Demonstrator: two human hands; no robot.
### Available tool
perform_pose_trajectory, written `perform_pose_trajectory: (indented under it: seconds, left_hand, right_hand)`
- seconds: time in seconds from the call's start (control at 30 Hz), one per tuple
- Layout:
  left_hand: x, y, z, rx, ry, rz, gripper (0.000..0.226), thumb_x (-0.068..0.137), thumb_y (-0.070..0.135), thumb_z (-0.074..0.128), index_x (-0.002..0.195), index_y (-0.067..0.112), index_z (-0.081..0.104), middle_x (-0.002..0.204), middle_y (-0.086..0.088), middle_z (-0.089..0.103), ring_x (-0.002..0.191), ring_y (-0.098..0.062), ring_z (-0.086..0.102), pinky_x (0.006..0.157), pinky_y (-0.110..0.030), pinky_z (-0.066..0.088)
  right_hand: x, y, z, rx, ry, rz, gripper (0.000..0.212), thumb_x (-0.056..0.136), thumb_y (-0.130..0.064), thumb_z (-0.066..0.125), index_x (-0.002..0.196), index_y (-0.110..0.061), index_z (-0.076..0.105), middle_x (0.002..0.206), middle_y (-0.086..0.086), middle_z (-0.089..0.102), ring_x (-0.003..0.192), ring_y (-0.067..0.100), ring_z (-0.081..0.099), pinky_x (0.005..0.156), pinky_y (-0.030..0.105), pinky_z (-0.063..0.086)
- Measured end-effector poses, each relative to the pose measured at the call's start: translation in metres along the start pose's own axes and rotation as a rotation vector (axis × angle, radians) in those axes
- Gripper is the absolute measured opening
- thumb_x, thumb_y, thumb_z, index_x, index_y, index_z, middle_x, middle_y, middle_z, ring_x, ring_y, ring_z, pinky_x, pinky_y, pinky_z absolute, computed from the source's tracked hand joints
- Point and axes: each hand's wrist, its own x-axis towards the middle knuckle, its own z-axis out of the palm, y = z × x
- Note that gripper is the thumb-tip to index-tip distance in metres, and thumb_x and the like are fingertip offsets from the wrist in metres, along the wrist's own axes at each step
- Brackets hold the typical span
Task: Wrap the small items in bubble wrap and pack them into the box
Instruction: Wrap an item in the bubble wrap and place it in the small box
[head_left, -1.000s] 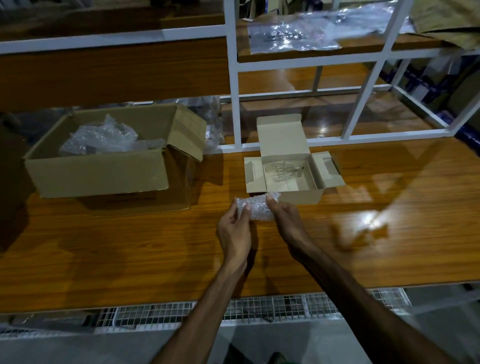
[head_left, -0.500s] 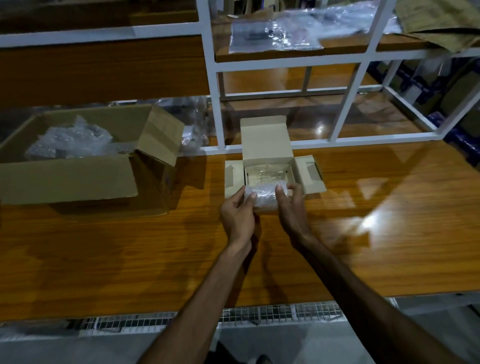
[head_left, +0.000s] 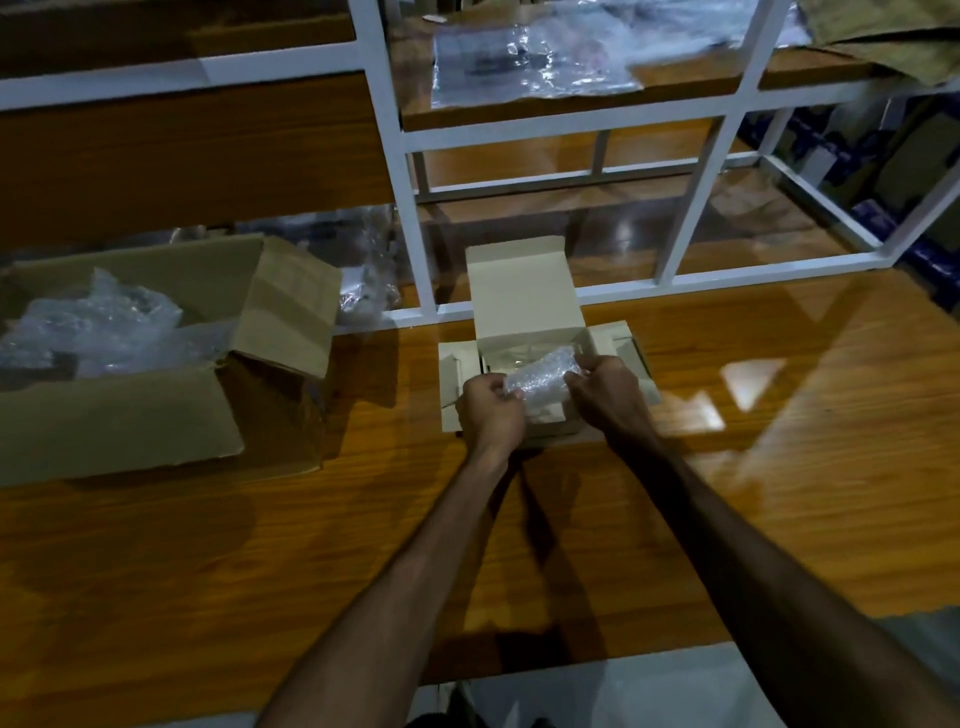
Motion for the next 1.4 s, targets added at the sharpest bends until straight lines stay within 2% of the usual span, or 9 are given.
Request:
perform_pose_trajectory:
  seconds: [0.1,0.2,0.27,0.5,0.63,0.83,0.93,1.07,1.4]
  left_hand:
    - [0.013,0.006,-0.001,0.202,-0.094,0.012,0.036,0.093,-0.001,0.072,0.127,0.011,0.068,0.117,0.001,0.068,0.113,-0.019,0.065,0.077,-0.026,0.058]
    - [0.025,0.005,0.002,0.347,-0.162,-0.016,0.052,0.089,-0.003,0.075,0.136,0.016,0.062,0.138,-0.007,0.063,0.124,-0.025,0.062,0.093,-0.039,0.062]
    - [0.028,0.006,0.001,0.433,-0.194,-0.010,0.052,0.088,-0.003,0.076,0.134,0.017,0.061,0.136,-0.007,0.062,0.121,-0.026,0.063,0.093,-0.041,0.062]
    - [0.034,0.008,0.008,0.703,-0.238,0.106,0.027,0.091,0.008,0.077,0.115,0.013,0.065,0.114,-0.010,0.068,0.106,-0.028,0.067,0.086,-0.042,0.062]
    - [0.035,0.005,0.011,0.749,-0.228,0.131,0.030,0.090,0.013,0.080,0.116,0.014,0.065,0.113,-0.009,0.068,0.104,-0.027,0.066,0.078,-0.037,0.058]
    - [0.034,0.000,0.015,0.823,-0.230,0.220,0.026,0.095,0.017,0.075,0.118,0.013,0.064,0.114,-0.009,0.067,0.094,-0.021,0.061,0.072,-0.032,0.053]
    - [0.033,0.000,0.015,0.837,-0.236,0.217,0.028,0.093,0.017,0.077,0.118,0.013,0.064,0.115,-0.010,0.067,0.101,-0.025,0.065,0.076,-0.034,0.057]
    - [0.031,0.003,0.015,0.861,-0.228,0.213,0.032,0.089,0.018,0.081,0.116,0.014,0.064,0.112,-0.009,0.066,0.089,-0.020,0.057,0.074,-0.035,0.058]
    - [0.029,0.016,0.008,0.951,-0.292,0.276,0.031,0.088,0.009,0.079,0.115,0.013,0.065,0.107,-0.005,0.064,0.095,-0.024,0.062,0.075,-0.034,0.053]
  right_hand:
    - [0.011,0.002,-0.003,-0.214,0.028,-0.045,0.015,0.097,-0.026,0.067,0.105,-0.013,0.071,0.098,0.005,0.071,0.086,0.021,0.068,0.085,0.044,0.059]
    - [0.018,0.007,-0.003,-0.267,-0.063,-0.094,0.012,0.097,-0.022,0.070,0.090,-0.012,0.067,0.087,0.004,0.068,0.073,0.012,0.065,0.064,0.027,0.053]
    - [0.020,0.011,-0.002,-0.270,-0.123,-0.104,0.015,0.096,-0.021,0.073,0.088,-0.009,0.068,0.085,0.005,0.067,0.073,0.012,0.065,0.057,0.020,0.043]
    - [0.033,0.017,0.001,-0.365,-0.278,-0.097,0.016,0.094,-0.020,0.075,0.087,-0.009,0.067,0.078,0.001,0.065,0.066,0.007,0.062,0.054,0.019,0.042]
    - [0.043,0.014,0.002,-0.483,-0.342,-0.103,0.019,0.093,-0.022,0.076,0.087,-0.012,0.061,0.076,-0.001,0.059,0.064,0.005,0.057,0.051,0.016,0.038]
    - [0.047,0.013,0.008,-0.452,-0.343,-0.084,0.032,0.087,-0.020,0.083,0.109,-0.006,0.064,0.089,0.001,0.062,0.084,0.017,0.065,0.056,0.019,0.043]
    - [0.051,0.014,0.006,-0.505,-0.390,-0.103,0.026,0.089,-0.024,0.081,0.102,-0.008,0.065,0.076,-0.005,0.056,0.069,0.008,0.057,0.053,0.019,0.038]
    - [0.053,0.013,0.004,-0.554,-0.393,-0.134,0.027,0.092,-0.029,0.078,0.085,-0.013,0.058,0.070,-0.004,0.053,0.061,0.006,0.052,0.051,0.019,0.034]
    - [0.045,0.005,0.002,-0.660,-0.392,-0.189,0.026,0.093,-0.029,0.076,0.086,-0.013,0.057,0.070,-0.004,0.048,0.063,0.009,0.049,0.049,0.020,0.032]
